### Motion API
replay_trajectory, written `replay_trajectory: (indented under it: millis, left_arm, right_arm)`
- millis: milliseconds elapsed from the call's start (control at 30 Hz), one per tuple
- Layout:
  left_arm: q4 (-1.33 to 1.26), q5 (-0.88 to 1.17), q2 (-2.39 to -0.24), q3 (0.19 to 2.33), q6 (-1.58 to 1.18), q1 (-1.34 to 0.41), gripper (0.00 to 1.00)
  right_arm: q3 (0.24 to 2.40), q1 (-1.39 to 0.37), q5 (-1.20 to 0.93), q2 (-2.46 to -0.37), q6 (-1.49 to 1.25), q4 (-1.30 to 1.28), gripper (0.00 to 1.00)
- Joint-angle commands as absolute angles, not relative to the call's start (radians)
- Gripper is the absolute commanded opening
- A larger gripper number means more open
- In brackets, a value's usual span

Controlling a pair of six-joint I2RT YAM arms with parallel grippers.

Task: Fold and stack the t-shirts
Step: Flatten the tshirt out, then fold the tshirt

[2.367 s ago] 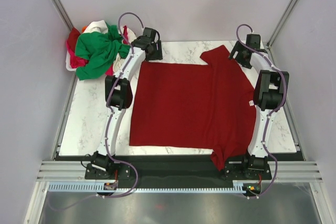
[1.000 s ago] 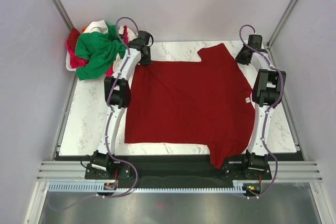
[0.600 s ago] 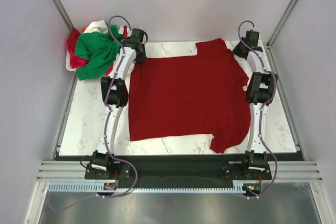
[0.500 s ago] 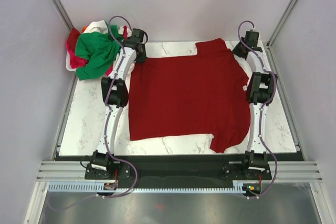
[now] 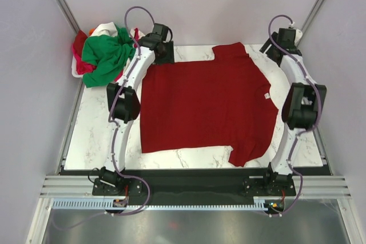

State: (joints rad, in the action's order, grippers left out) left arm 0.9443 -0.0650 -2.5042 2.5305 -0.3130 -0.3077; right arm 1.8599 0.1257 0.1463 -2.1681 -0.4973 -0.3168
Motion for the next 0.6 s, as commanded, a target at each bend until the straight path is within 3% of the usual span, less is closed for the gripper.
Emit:
replay_trajectory:
  millis: [0, 167, 267, 333, 400, 567]
  left_arm:
    - [0.937, -0.138, -2.237, 2.346, -0.325, -0.414, 0.62]
    - [0.807, -0.117, -2.018, 2.030, -0.373, -0.609, 0.60]
    - [0.631, 0.122, -1.921, 1.750, -0.481, -0.653, 0.58]
    - [0.349, 0.316, -1.839, 1.510, -0.564, -0.676, 0.58]
    - [0.218, 0.368, -1.829, 1.383, -0.601, -0.725, 0.58]
    - [0.065, 0.437, -1.936, 1.371, -0.660, -0.834, 0.55]
  right_arm:
    - [1.609, 0.118, 0.256, -1.840, -0.504, -0.318, 0.84]
    - [1.226, 0.107, 0.221, -1.478, -0.587, -0.360, 0.83]
    - [0.979, 0.054, 0.227, -1.279, -0.614, -0.370, 0.83]
    - [0.839, -0.007, 0.218, -1.189, -0.641, -0.400, 0.81]
    - [0.725, -0.052, 0.207, -1.054, -0.679, -0.437, 0.80]
    - [0.568, -0.077, 0.152, -0.739, -0.764, -0.532, 0.78]
